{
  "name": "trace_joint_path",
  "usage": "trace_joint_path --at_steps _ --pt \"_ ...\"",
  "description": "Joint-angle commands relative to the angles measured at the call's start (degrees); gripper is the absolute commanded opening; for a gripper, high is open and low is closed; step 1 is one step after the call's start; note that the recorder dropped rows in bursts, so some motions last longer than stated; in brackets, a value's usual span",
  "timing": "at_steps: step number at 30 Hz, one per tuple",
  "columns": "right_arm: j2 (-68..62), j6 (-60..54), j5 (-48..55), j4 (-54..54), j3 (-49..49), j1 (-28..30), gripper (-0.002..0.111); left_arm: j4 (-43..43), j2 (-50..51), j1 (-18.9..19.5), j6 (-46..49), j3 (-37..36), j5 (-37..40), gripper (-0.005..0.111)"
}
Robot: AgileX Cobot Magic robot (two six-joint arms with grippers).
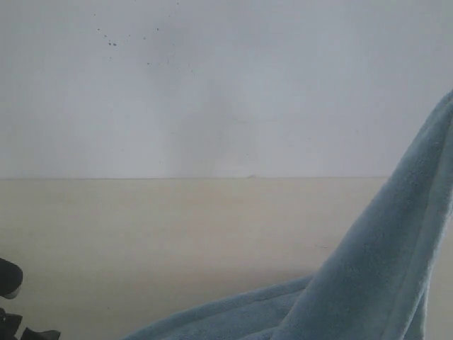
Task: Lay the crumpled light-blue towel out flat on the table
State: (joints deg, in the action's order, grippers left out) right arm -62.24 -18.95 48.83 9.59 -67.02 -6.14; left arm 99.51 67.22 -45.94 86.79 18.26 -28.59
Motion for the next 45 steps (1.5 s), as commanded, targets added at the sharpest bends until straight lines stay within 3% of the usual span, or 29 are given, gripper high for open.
trace_joint_path --at_steps 1,7,13,25,29,34,41,45 --pt "0.4 -0.4 -0.6 0.6 -0.3 0.3 0.001 0.4 -0.2 0.1 0.6 -0.4 6.5 0.049" --pt "0.4 -0.4 -0.4 0.6 -0.3 0.3 0.001 0.4 1.0 0.1 -1.1 -0.4 4.5 0.062" --pt "0.4 -0.5 -0.6 0.7 -0.3 0.3 0.001 0.4 2.8 0.1 -8.8 -1.1 5.7 0.062" --pt "0.4 -0.9 -1.7 1.3 -0.3 0.3 0.001 0.4 12.6 0.1 -11.8 -2.2 7.6 0.062" --pt "0.4 -1.4 -1.9 2.3 -0.3 0.3 0.001 0.4 18.8 0.1 -12.4 -2.2 7.5 0.050" --pt "0.4 -2.3 -1.2 3.2 -0.3 0.3 0.001 -4.8 23.4 0.1 -15.4 -0.3 5.0 0.007" --pt "0.4 -2.8 6.0 1.1 -0.3 0.3 0.001 -4.6 18.2 0.1 -11.3 3.4 0.6 0.004" --pt "0.4 -2.7 11.7 -3.4 1.1 0.3 0.001 0.0 10.5 0.1 -3.7 3.6 -8.2 0.004"
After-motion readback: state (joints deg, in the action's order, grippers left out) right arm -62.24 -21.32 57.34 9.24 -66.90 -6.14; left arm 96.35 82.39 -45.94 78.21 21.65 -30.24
